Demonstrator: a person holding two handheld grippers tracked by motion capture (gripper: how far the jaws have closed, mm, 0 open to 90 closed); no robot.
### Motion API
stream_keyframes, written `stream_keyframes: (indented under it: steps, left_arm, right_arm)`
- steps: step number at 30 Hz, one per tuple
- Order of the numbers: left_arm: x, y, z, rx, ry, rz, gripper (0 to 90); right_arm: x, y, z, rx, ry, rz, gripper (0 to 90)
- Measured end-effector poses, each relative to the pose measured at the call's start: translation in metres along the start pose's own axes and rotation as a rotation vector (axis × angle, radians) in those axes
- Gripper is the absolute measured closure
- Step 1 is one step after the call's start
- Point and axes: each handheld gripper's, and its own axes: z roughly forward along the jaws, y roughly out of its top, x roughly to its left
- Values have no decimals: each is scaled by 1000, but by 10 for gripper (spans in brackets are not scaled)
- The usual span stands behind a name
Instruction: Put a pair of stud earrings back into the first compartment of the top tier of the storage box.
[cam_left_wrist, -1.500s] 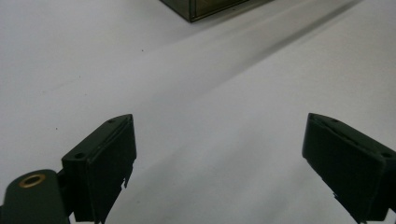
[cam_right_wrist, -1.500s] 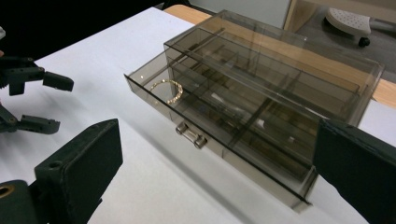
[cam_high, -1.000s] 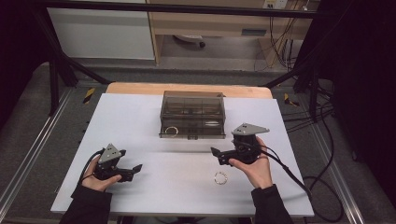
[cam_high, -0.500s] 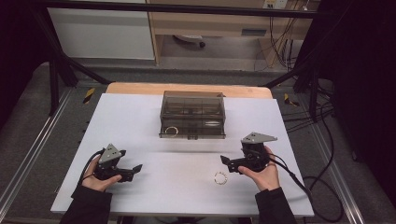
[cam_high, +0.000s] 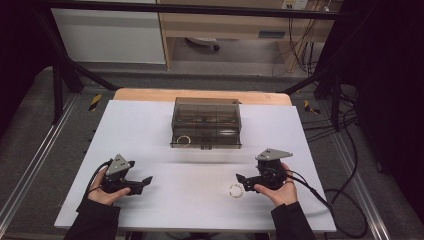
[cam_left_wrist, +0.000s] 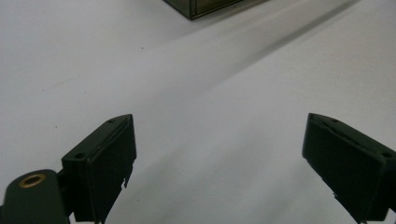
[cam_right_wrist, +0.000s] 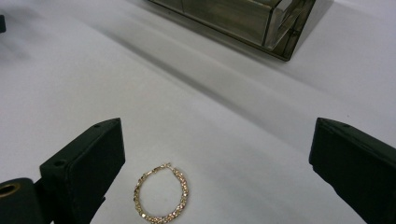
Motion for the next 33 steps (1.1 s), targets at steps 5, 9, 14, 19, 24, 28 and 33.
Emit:
stream_keyframes:
  steps: [5, 9, 14, 19, 24, 28, 33]
  left_arm:
    - [0, 0, 0, 2, -2, 2, 98]
    - [0, 0, 0, 0, -2, 0, 98]
    - [0, 0, 0, 1, -3, 2, 98]
    - [0, 0, 0, -2, -3, 0, 98]
    - [0, 0, 0, 1, -2, -1, 98]
    - [0, 0, 0, 0, -4, 1, 98]
    - [0, 0, 0, -2, -3, -1, 98]
  right_arm:
    - [3, -3, 4, 12, 4, -4, 44]
    - [3, -8, 7, 17, 17, 9, 51]
    - [0, -15, 11, 42, 17, 15, 63]
    - [4, -17, 15, 60, 48, 2, 92]
    - [6, -20, 20, 95, 68, -7, 142]
    - [8, -23, 24, 120, 72, -29, 195]
    - [9, -26, 26, 140, 66, -44, 274]
